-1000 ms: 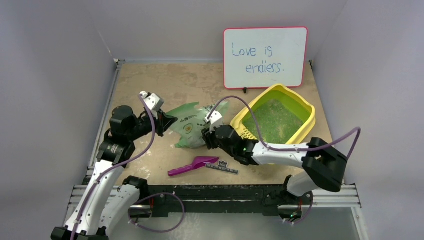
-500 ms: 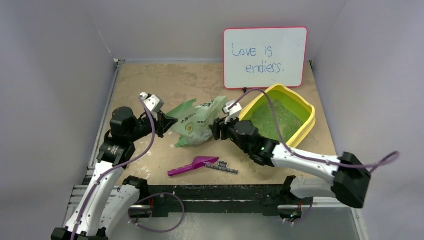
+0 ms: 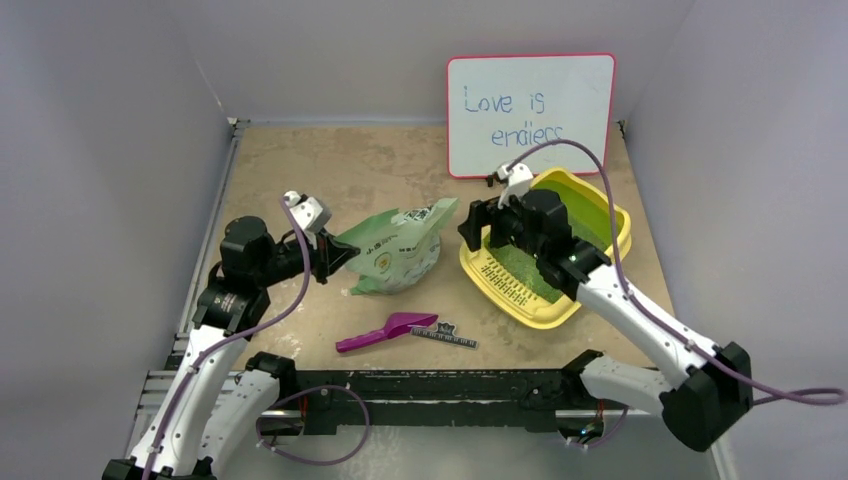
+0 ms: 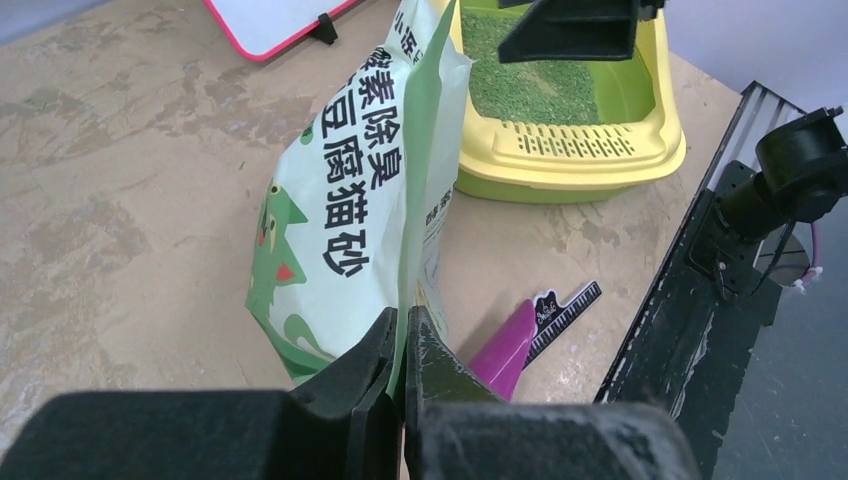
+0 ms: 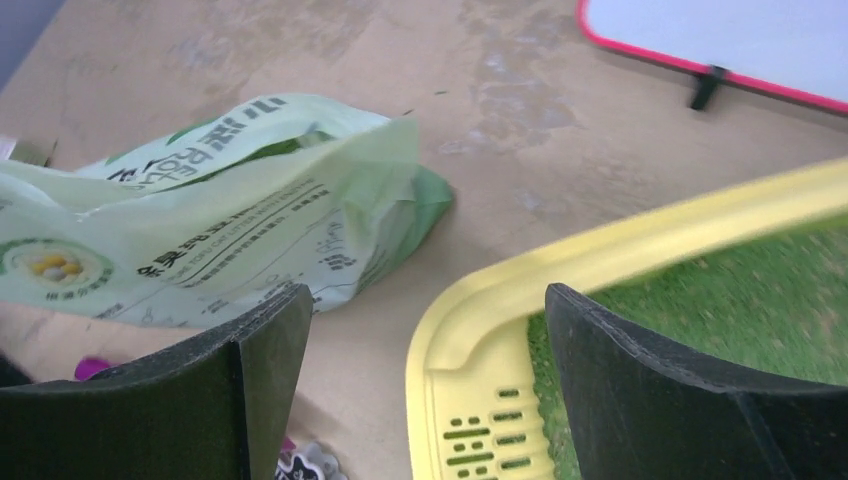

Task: Fill the litter box with clean litter
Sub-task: Open the cat litter bag at the center of the board.

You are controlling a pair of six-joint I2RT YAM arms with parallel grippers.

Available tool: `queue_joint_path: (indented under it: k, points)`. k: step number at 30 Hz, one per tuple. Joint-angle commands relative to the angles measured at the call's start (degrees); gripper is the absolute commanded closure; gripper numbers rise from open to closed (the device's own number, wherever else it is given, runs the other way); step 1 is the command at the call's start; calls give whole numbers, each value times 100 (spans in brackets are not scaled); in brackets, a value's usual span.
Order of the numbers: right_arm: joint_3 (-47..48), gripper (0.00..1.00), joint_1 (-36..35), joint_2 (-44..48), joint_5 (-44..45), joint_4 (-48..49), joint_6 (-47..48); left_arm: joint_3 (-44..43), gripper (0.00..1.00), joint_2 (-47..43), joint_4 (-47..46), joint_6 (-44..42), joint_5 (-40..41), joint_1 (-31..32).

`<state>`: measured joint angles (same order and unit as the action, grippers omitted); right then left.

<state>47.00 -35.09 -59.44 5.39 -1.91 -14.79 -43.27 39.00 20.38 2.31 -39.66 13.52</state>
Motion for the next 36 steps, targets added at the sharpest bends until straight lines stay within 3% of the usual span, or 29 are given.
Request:
queue_joint_path:
  k: [1, 8, 13, 18, 21, 23, 29, 32, 36]
  points:
    - [691, 10, 288, -883, -2573, -332, 1284, -222, 100, -37, -18, -187, -119, -7]
    - [1047, 7, 1104, -1864, -4136, 515, 2227, -336, 100, -29, 101, -204, -121, -7]
    - [967, 6, 1162, -2201, -5576, 937, 3580, -409, 100, 23, 231, -450, -123, -7]
    - [951, 5, 1248, -2543, -6109, 1734, 3900, -459, 100, 78, 310, -523, -116, -7]
    - [1330, 6, 1330, -2950, -6086, 1537, 4050, -491, 100, 88, 339, -554, -121, -7]
    - [1593, 9, 1375, -3247, -6519, 1148, 4315, -513, 100, 105, 360, -557, -113, -7]
    - [2164, 28, 1387, -3843, -7456, 240, 5245, -574, 100, 141, 447, -626, -40, -7]
    - [2478, 51, 1391, -4032, -7307, -460, 5785, -635, 100, 147, 545, -662, -16, -7]
    - [2324, 86, 1385, -3850, -7172, -479, 5788, -638, 100, 134, 579, -698, 77, -7]
